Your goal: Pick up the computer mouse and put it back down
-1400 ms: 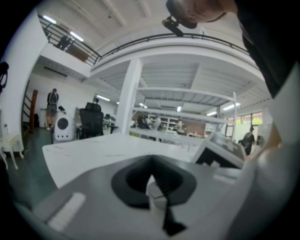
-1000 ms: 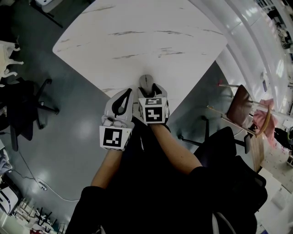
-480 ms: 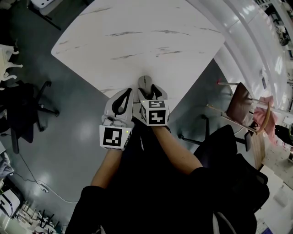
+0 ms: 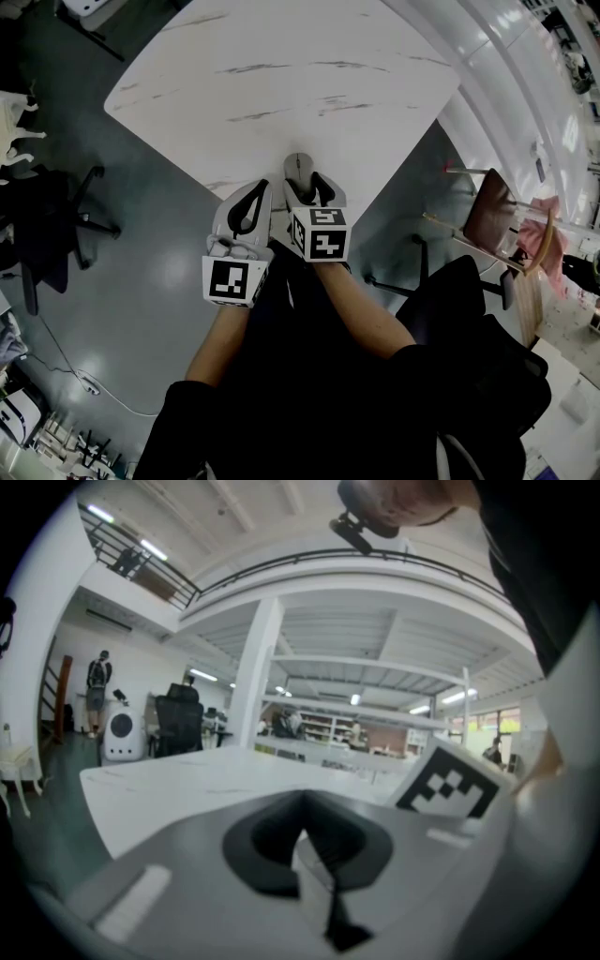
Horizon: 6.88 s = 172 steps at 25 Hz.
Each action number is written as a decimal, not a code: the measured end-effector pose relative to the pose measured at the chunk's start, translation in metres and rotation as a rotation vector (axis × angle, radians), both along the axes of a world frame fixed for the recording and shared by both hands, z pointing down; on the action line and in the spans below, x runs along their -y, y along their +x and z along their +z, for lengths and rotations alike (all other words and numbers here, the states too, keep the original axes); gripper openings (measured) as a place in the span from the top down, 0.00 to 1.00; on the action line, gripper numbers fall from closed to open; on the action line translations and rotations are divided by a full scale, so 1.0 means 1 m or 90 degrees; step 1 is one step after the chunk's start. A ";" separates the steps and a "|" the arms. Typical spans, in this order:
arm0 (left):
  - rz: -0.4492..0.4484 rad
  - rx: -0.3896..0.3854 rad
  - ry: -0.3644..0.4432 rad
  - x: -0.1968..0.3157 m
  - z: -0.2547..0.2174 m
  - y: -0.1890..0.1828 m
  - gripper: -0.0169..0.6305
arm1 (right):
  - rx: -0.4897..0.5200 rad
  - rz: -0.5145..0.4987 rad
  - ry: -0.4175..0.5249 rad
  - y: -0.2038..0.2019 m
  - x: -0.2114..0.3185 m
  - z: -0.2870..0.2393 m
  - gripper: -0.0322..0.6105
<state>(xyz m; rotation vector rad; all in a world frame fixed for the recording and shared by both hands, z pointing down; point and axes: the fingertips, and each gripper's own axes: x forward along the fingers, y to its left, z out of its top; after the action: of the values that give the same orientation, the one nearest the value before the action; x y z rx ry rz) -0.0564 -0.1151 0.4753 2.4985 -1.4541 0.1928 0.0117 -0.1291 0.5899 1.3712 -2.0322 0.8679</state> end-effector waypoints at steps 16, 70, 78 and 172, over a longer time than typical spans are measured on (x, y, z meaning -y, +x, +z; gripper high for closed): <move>-0.001 -0.001 -0.007 0.000 0.004 0.001 0.96 | -0.016 0.002 -0.015 0.005 -0.002 0.009 0.58; -0.054 0.009 0.098 0.009 -0.110 0.000 0.96 | -0.026 0.025 0.295 0.036 0.021 -0.210 0.55; -0.051 0.004 0.133 0.008 -0.143 0.006 0.96 | -0.029 0.038 0.356 0.049 0.020 -0.243 0.55; -0.045 0.003 0.167 -0.005 -0.180 0.018 0.96 | -0.064 0.060 0.472 0.078 -0.005 -0.285 0.92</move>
<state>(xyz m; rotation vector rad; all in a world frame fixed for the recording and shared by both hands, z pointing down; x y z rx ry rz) -0.0387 -0.1101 0.2949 2.6420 -1.6637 -0.0067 0.0900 -0.1240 0.3050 1.8456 -2.3247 0.0415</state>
